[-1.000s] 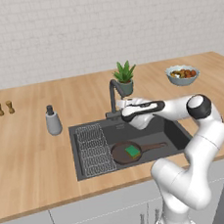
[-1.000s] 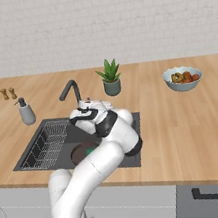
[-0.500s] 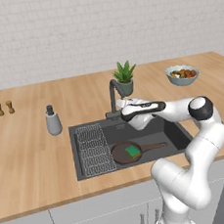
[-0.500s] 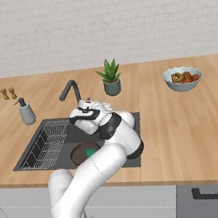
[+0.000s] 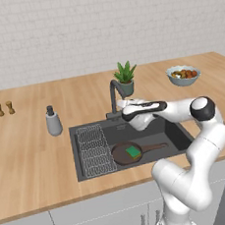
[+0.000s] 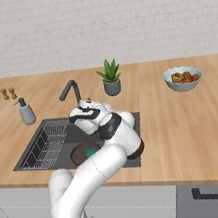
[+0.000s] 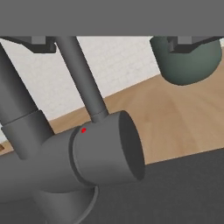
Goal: Pick the pan and sponge and place them into the sink. Then turn on the water.
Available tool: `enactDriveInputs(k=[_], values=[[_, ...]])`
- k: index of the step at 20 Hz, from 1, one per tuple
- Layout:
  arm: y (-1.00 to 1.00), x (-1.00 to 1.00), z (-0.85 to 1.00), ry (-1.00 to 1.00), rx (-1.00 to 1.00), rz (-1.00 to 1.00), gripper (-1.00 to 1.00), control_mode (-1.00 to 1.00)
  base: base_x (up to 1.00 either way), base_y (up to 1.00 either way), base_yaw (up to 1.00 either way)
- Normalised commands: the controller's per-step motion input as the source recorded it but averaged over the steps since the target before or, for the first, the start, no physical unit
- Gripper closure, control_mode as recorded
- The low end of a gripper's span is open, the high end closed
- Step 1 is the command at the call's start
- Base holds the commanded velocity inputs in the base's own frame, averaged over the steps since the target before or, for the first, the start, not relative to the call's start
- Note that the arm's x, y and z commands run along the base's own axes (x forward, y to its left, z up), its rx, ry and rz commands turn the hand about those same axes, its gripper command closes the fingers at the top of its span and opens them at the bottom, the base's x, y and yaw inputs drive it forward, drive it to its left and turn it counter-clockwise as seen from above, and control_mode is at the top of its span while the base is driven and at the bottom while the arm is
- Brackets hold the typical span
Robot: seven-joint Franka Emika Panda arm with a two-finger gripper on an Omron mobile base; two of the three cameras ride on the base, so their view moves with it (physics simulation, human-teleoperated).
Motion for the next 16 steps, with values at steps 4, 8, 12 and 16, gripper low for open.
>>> enactDriveInputs(k=[4,8,12,16], values=[[-0.35,0.0,0.0,0.0,-0.06,-0.05,-1.0,-1.0,0.0,0.0,0.0],[-0.39,0.0,0.0,0.0,-0.06,-0.06,-1.0,-1.0,0.0,0.0,0.0],[-0.39,0.0,0.0,0.0,-0.06,-0.06,-1.0,-1.0,0.0,0.0,0.0],[-0.38,0.0,0.0,0.0,-0.05,-0.06,-1.0,-1.0,0.0,0.0,0.0]])
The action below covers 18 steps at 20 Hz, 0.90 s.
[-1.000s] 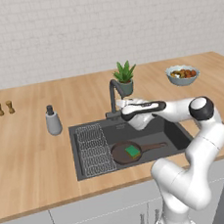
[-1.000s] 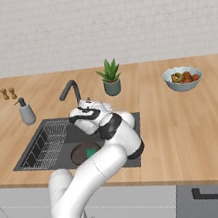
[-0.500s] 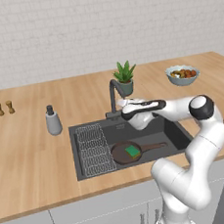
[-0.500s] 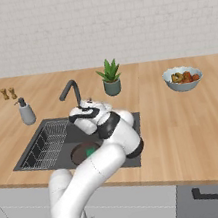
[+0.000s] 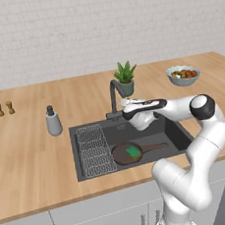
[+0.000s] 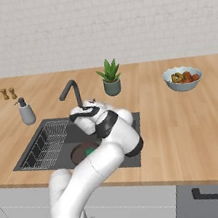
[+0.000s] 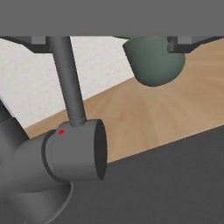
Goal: Pick the pan and sponge and place them into the sink. Then turn on the water.
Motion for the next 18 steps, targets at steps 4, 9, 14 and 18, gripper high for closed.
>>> enactDriveInputs(k=[4,9,14,18], values=[[-0.36,0.0,0.0,0.0,-0.04,-0.06,-1.0,-1.0,0.0,0.0,0.0],[-0.38,0.0,0.0,0.0,-0.04,-0.05,-1.0,-1.0,0.0,0.0,0.0],[-0.38,0.0,0.0,0.0,-0.04,-0.05,-1.0,-1.0,0.0,0.0,0.0],[-0.41,0.0,0.0,0.0,-0.04,-0.05,-1.0,-1.0,0.0,0.0,0.0]])
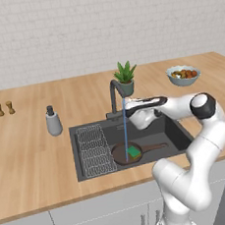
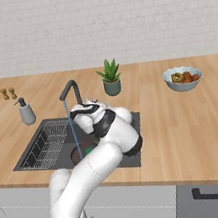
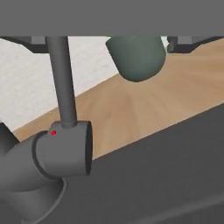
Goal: Pick the pan and sponge and place them into the sink. Then turn on the water.
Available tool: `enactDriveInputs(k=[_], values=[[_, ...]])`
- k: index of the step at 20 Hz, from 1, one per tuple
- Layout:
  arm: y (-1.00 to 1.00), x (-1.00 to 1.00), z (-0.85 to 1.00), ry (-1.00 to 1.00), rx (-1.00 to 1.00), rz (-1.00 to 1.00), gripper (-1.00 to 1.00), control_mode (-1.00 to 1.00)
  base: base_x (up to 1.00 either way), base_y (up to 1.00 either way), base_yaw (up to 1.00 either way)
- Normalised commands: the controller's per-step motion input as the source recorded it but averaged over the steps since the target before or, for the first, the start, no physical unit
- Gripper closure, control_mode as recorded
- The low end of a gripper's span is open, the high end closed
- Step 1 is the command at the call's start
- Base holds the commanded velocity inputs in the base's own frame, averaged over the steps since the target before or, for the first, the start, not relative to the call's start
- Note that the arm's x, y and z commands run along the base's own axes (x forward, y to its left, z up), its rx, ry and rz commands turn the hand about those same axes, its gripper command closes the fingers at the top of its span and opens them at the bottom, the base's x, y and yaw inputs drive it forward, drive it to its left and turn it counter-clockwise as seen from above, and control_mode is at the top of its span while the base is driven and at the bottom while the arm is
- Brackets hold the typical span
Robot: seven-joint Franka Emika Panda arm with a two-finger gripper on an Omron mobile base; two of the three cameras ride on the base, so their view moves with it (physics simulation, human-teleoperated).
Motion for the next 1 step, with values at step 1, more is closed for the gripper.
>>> enactDriveInputs(k=[1], values=[[-0.29,0.0,0.0,0.0,-0.03,-0.04,-1.0,-1.0,0.0,0.0,0.0]])
